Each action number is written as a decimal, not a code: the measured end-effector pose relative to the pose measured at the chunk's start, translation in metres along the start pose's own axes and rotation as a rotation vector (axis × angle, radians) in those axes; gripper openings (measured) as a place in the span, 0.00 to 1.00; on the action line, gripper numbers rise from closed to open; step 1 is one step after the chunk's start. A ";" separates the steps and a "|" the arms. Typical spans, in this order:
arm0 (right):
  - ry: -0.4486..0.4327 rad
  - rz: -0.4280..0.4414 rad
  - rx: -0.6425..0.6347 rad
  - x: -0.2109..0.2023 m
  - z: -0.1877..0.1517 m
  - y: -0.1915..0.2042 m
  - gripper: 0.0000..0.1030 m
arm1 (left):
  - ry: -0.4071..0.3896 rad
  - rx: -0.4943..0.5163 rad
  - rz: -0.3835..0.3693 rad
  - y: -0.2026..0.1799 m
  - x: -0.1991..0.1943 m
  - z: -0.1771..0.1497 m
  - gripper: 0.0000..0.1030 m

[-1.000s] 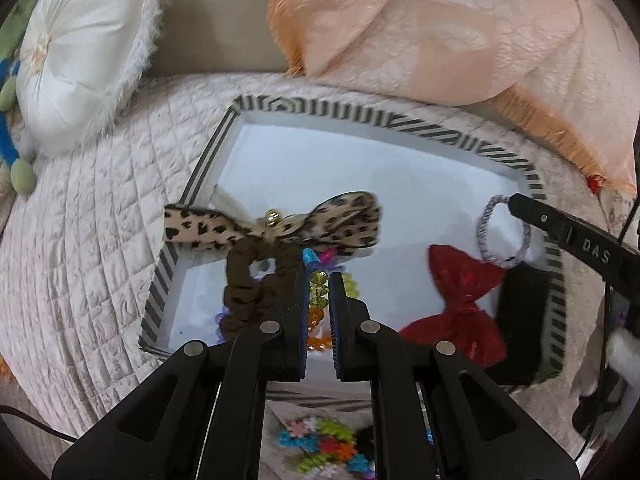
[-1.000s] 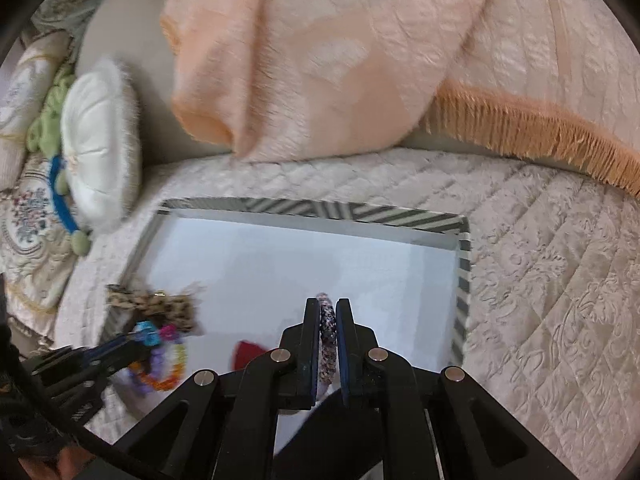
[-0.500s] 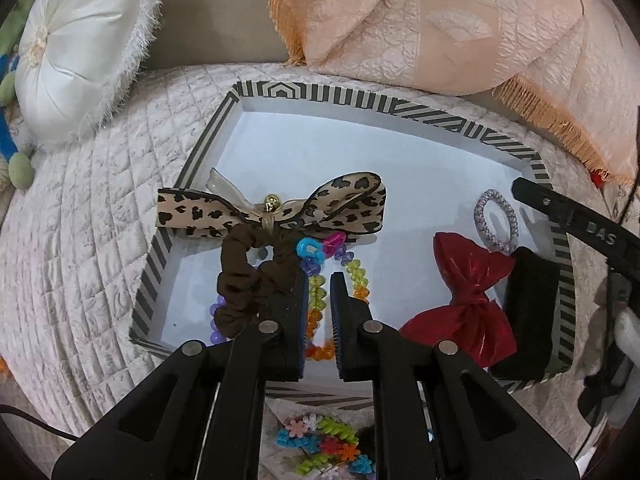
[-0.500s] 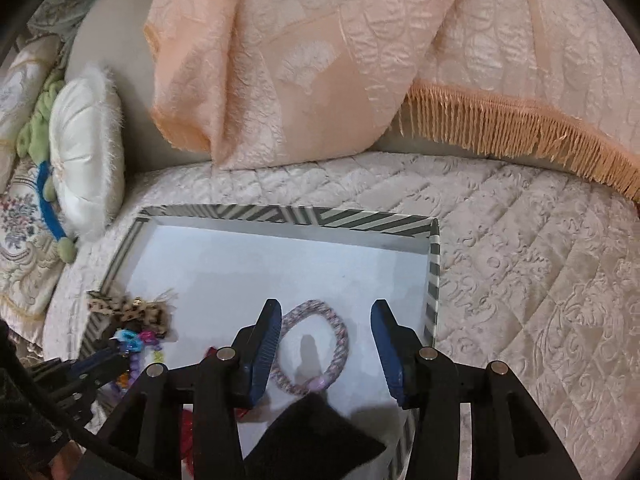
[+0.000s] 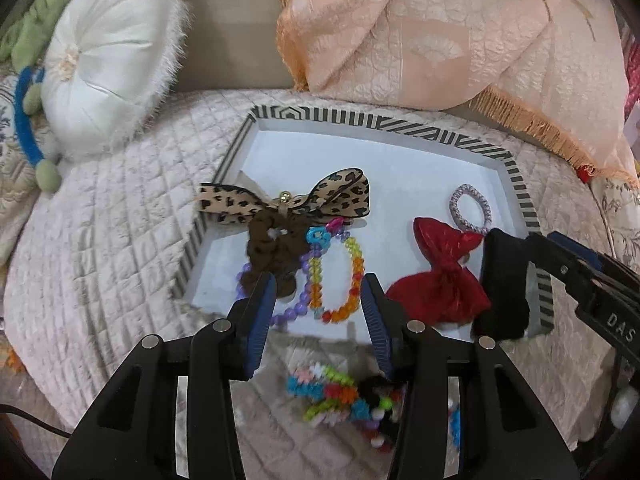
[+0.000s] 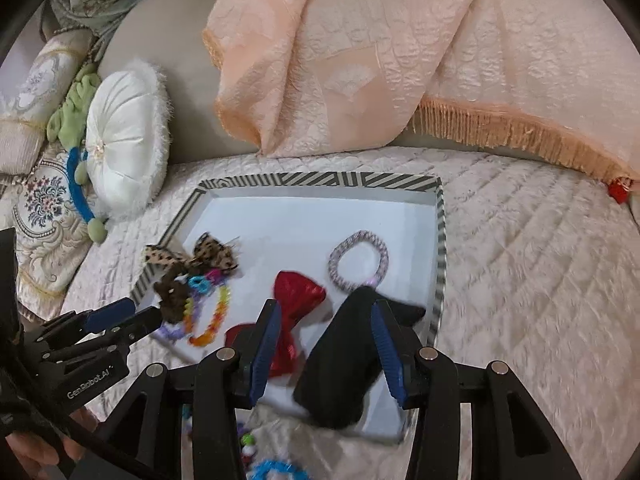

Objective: Organize jewelry
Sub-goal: 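Withdraw both open tools from the tray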

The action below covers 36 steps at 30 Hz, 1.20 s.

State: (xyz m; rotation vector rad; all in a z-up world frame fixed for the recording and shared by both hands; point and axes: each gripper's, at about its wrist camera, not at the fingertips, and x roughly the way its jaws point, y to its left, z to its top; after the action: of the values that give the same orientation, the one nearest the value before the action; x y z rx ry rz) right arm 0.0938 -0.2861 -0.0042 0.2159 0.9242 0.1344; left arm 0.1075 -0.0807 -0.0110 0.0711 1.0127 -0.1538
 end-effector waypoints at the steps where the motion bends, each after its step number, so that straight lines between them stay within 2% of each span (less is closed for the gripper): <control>1: -0.005 0.001 -0.001 -0.005 -0.004 0.003 0.45 | -0.009 0.002 0.006 0.001 -0.006 -0.003 0.42; 4: -0.015 -0.008 -0.011 -0.019 -0.014 0.013 0.49 | -0.028 -0.003 0.019 0.005 -0.020 -0.013 0.42; 20: -0.036 0.031 -0.033 -0.066 -0.064 0.053 0.53 | -0.116 -0.022 0.070 0.020 -0.078 -0.060 0.42; 36: -0.036 0.053 -0.076 -0.088 -0.090 0.084 0.55 | -0.159 -0.041 0.102 0.030 -0.106 -0.092 0.42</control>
State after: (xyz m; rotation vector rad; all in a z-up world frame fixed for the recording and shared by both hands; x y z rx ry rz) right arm -0.0326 -0.2110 0.0318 0.1720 0.8762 0.2131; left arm -0.0201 -0.0294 0.0298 0.0722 0.8515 -0.0452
